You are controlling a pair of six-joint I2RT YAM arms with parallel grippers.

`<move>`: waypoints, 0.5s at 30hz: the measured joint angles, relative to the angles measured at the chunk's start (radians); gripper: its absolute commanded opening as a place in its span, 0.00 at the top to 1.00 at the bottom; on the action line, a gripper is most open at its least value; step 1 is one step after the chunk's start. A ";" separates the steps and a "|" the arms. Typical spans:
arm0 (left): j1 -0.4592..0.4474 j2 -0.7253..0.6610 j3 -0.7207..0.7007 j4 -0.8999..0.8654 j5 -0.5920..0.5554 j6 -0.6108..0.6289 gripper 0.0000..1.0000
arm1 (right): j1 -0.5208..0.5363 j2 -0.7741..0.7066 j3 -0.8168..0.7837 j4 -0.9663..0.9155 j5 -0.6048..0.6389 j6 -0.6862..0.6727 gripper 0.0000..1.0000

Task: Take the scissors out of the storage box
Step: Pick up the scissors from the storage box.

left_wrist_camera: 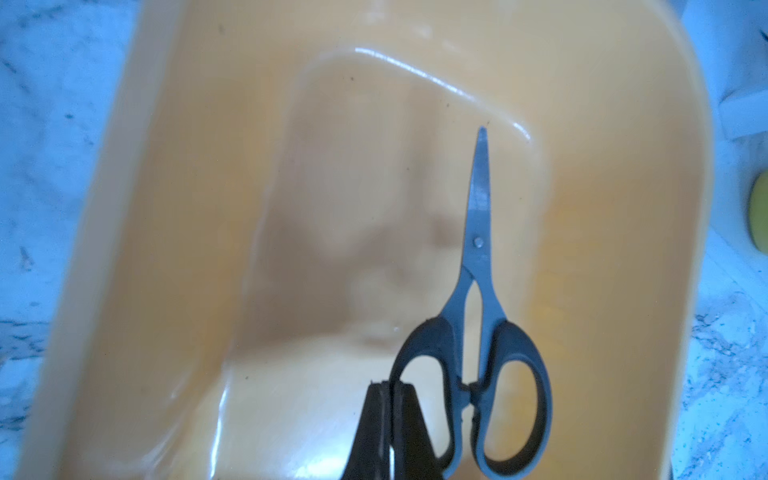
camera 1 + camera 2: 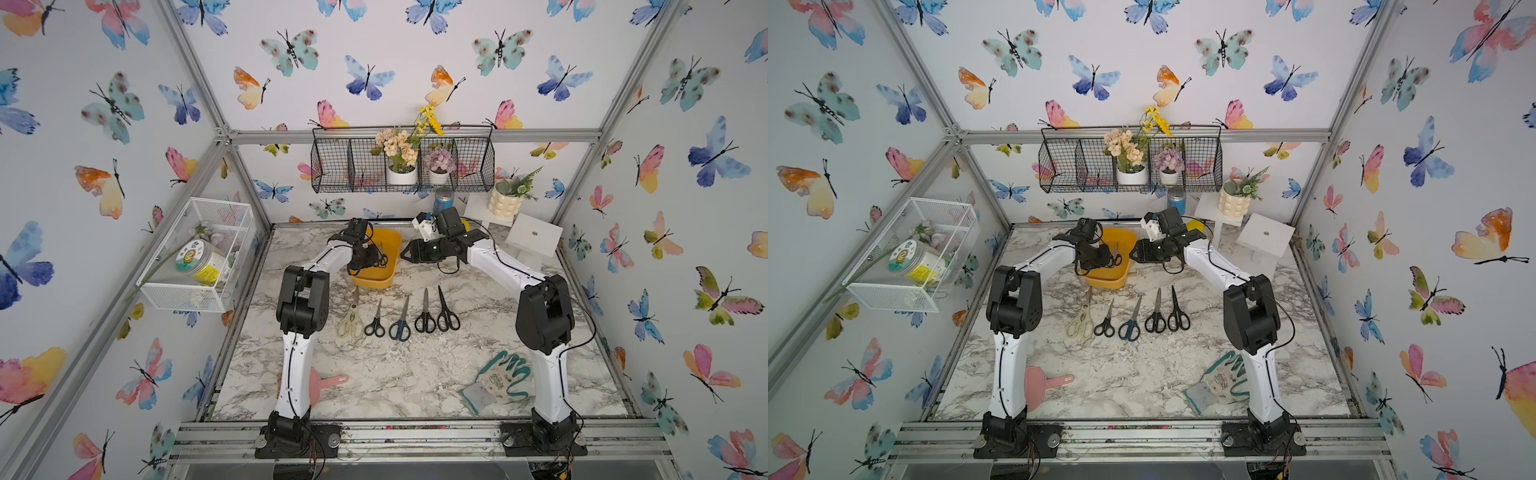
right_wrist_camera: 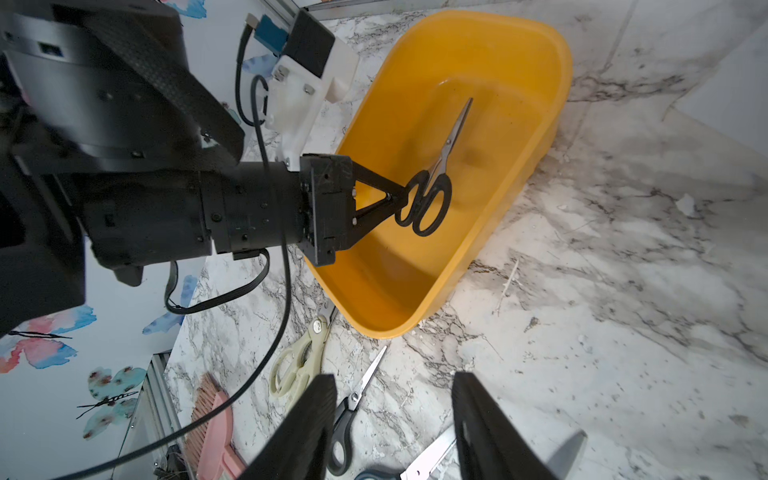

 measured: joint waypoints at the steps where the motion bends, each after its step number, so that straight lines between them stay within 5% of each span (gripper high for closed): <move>1: 0.000 -0.004 0.000 0.000 0.000 -0.004 1.00 | 0.000 0.000 0.000 0.006 0.000 0.000 0.48; 15: -0.040 -0.236 -0.186 0.021 0.010 -0.044 1.00 | 0.000 0.000 -0.031 0.154 -0.005 0.127 0.38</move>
